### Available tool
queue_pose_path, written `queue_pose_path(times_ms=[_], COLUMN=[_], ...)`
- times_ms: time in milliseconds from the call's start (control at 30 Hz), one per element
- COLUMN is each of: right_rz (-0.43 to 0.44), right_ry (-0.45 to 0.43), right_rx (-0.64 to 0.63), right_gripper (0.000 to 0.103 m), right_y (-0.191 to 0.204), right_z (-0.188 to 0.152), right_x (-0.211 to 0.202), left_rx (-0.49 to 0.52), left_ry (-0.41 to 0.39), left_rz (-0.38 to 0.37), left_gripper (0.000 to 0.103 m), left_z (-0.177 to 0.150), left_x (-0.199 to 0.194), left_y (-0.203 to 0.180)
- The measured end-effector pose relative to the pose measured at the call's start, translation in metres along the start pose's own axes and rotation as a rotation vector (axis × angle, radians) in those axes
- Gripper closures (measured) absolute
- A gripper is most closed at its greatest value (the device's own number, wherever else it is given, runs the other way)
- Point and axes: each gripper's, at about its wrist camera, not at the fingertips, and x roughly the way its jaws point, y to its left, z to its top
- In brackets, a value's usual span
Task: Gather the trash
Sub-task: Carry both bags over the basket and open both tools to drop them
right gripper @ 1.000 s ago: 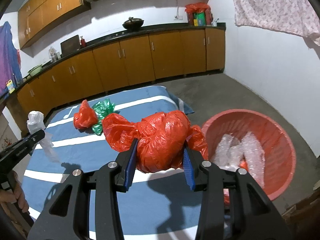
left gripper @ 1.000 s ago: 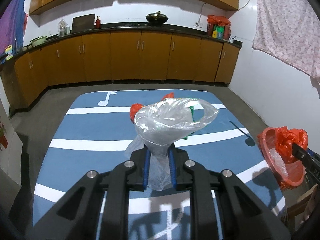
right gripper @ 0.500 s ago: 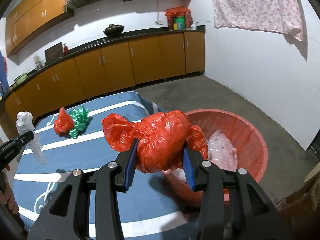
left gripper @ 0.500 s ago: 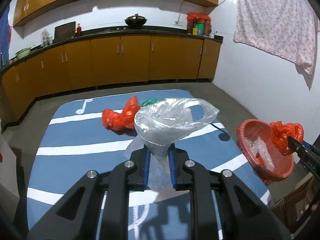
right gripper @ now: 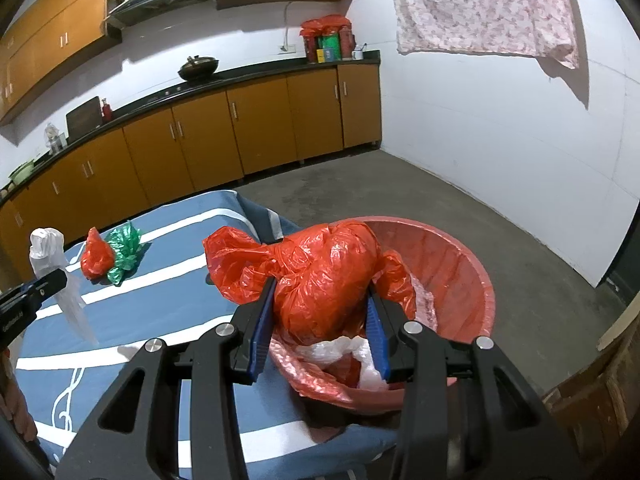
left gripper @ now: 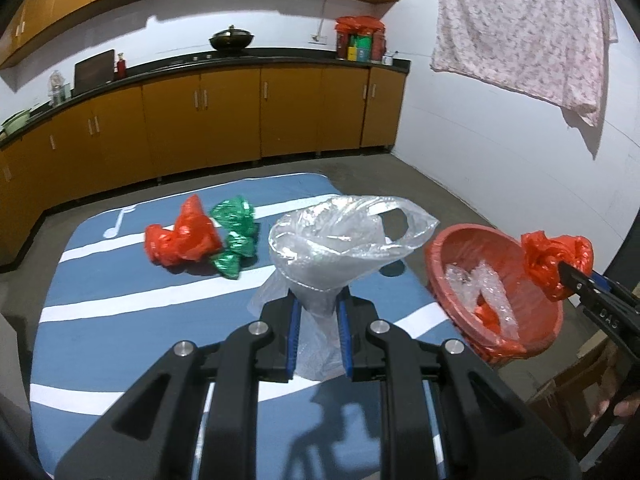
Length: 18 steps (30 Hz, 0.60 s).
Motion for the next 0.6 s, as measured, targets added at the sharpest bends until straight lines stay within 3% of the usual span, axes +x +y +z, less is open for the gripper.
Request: queue_pose_path(times_ms=[333, 600], right_rz=[-0.053, -0.089], right_ry=[-0.004, -0.012], right_rx=[0.050, 0.129], right_gripper=[0.061, 0.061], right_y=[-0.024, -0.056], right_z=[0.004, 0.016], right_x=[0.003, 0.009], left_rx=[0.013, 0.067], left_ry=[0.034, 0.046], left_rz=[-0.076, -0.211], left_gripper=[0.085, 0.085], left_z=[0.002, 0.013], left_x=[0.017, 0.043], left_y=[-0.033, -0.098])
